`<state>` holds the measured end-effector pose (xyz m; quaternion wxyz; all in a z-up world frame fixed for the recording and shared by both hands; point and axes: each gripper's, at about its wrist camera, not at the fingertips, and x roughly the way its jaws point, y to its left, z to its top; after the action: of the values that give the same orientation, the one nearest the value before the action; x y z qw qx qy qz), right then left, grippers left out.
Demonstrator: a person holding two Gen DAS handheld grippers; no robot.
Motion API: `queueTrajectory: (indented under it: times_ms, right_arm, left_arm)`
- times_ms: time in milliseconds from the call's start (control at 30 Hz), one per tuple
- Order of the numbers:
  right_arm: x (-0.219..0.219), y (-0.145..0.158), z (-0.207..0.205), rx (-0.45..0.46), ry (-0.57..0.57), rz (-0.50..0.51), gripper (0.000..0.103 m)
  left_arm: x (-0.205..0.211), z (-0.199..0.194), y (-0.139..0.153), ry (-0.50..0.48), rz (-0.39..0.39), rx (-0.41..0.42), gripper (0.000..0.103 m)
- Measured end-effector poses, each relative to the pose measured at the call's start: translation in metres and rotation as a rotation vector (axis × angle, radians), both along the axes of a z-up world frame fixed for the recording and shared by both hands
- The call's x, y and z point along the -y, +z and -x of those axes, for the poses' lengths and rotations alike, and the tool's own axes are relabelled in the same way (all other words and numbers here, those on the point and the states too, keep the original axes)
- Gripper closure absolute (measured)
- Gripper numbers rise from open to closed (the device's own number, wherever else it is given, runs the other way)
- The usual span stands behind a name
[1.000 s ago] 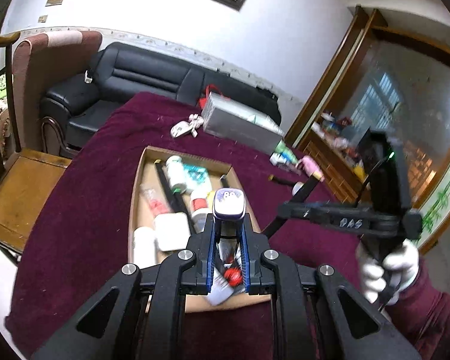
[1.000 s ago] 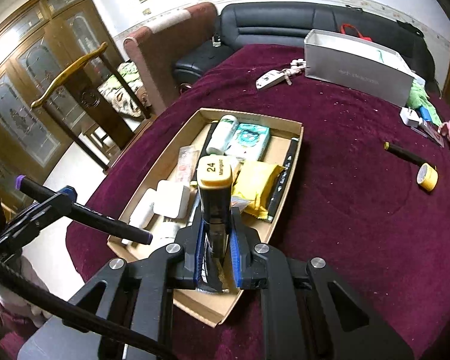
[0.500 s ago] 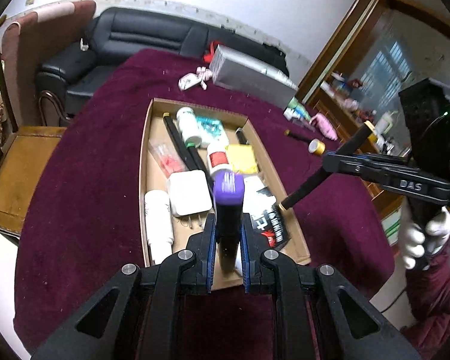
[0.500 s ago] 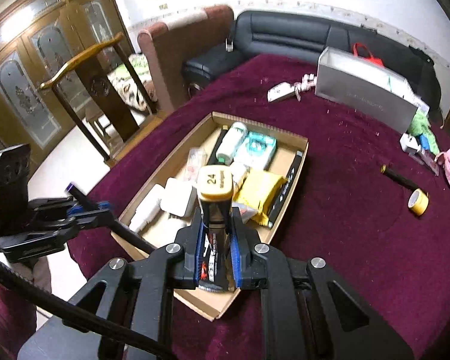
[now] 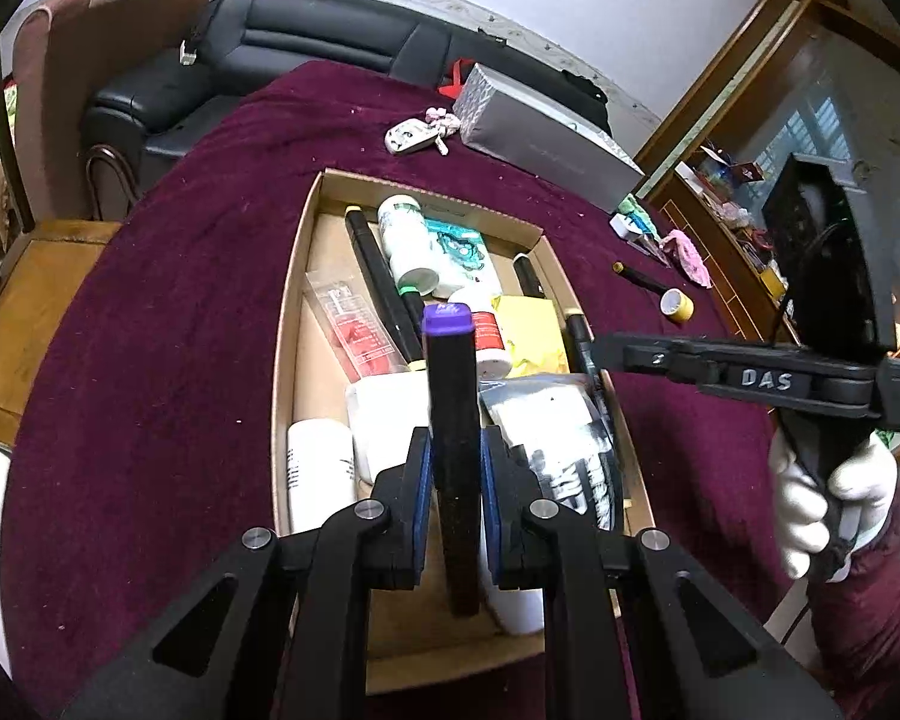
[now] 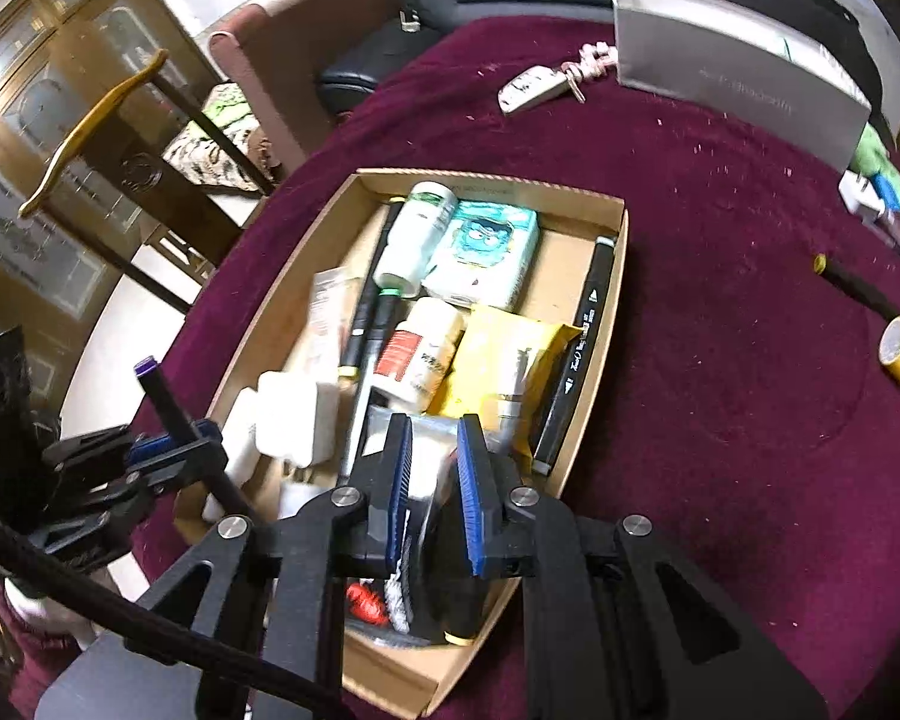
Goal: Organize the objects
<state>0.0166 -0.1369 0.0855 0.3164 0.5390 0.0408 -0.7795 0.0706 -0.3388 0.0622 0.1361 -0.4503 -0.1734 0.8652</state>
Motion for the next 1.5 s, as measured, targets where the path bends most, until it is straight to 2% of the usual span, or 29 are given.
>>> queueTrajectory:
  times_ms: [233,467,567,600,633,667,700,833,967,1100,1233,1300,1400,1500]
  right_arm:
    - [0.003,-0.022,0.007,0.041,-0.023,-0.016,0.090]
    - [0.006,-0.026,0.001,0.014,-0.031,-0.013,0.089]
    - [0.006,-0.030,-0.003,0.013,-0.038,0.000,0.086]
    - [0.006,-0.031,-0.004,0.014,-0.045,0.009,0.085]
    - [0.005,-0.032,-0.005,0.010,-0.052,0.017,0.085]
    - [0.003,-0.031,-0.007,0.004,-0.056,0.023,0.085]
    - [0.002,-0.030,-0.009,-0.004,-0.060,0.030,0.083]
    - [-0.008,-0.027,-0.017,-0.006,-0.082,0.070,0.078]
    - [-0.017,-0.023,-0.025,-0.017,-0.099,0.095,0.077]
    - [-0.027,-0.017,-0.037,-0.042,-0.111,0.118,0.077]
    - [-0.037,-0.009,-0.053,-0.106,-0.116,0.127,0.077]
    - [-0.042,-0.006,-0.060,-0.130,-0.115,0.133,0.074]
    - [-0.047,0.001,-0.072,-0.182,-0.108,0.135,0.066]
    - [-0.048,0.006,-0.085,-0.251,-0.094,0.115,0.066]
  left_arm:
    - [-0.005,0.012,-0.021,0.005,-0.009,0.049,0.091]
    - [-0.009,0.014,-0.022,0.036,-0.041,0.029,0.089]
    - [-0.015,0.014,-0.020,0.041,-0.040,0.010,0.073]
    - [-0.018,0.013,-0.018,0.042,-0.032,0.000,0.059]
    - [-0.022,0.012,-0.015,0.049,-0.010,-0.012,0.041]
    - [-0.027,0.011,-0.013,0.065,0.031,-0.023,0.033]
    - [-0.031,0.010,-0.011,0.080,0.073,-0.034,0.030]
    - [-0.046,0.004,-0.003,0.117,0.196,-0.066,0.030]
    - [-0.057,-0.012,0.011,0.174,0.254,-0.150,0.027]
    - [-0.062,-0.029,0.031,0.279,0.333,-0.237,0.026]
    - [-0.059,-0.043,0.043,0.348,0.319,-0.270,0.026]
    - [-0.057,-0.049,0.048,0.381,0.315,-0.277,0.026]
    - [-0.058,-0.059,0.054,0.438,0.360,-0.296,0.026]
    - [-0.061,-0.070,0.062,0.482,0.397,-0.321,0.026]
